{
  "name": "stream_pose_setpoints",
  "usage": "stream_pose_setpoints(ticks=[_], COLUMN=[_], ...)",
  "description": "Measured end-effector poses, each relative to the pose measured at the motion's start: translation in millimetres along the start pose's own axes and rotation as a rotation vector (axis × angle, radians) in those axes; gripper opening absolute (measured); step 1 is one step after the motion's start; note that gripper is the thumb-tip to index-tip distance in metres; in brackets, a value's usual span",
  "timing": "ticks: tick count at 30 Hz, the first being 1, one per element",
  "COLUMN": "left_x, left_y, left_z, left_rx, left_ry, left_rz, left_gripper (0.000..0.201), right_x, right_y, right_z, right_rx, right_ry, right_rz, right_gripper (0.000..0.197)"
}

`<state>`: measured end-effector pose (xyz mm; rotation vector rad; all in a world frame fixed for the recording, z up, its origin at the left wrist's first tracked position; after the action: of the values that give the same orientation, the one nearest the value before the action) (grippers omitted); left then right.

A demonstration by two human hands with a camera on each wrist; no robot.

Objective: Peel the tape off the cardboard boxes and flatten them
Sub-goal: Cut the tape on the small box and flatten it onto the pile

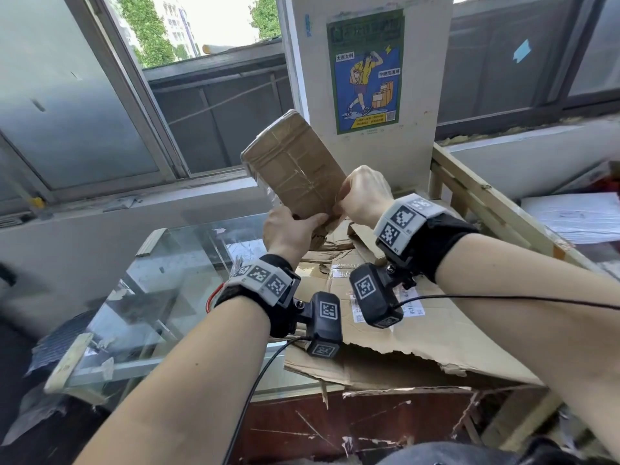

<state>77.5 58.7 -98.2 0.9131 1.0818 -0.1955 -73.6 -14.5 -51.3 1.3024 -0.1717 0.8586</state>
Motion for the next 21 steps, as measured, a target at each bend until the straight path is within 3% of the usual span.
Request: stream_pose_setpoints(ticks=[4, 9, 15, 21], left_x=[2, 4, 9, 8], left_y=[-4, -18, -22, -25], left_z=[1, -6, -7, -13], left_rx=[0.030, 0.229, 0.308, 0.381], left_ry=[-0.024, 0.022, 0.062, 0.111], left_rz=[-0.031, -0.208, -0.266, -0.285], left_gripper=[0.043, 0.010, 0.011, 0.009], right_x=[-12, -26, -28, -39], right_y=[-1, -8, -17, -23], right_z=[-1, -2, -14, -21], right_rx=[0.033, 0.175, 0.304, 0.327], right_ry=[-0.093, -0.218, -0.278, -0.345], right_rz=[0.112, 0.330, 0.565, 0.646], right_gripper=[0.011, 0.014, 0.025, 0.025])
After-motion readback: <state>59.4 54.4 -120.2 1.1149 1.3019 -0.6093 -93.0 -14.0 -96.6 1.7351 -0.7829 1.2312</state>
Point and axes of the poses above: each hand's wrist, its own z-axis towards the middle knuckle, its own y-axis out of the back of the hand, x = y × z, the point moved 9 cm from there along z, towards the middle knuckle, and after that the axes turned 4 degrees about y, right-handed, at the moved point
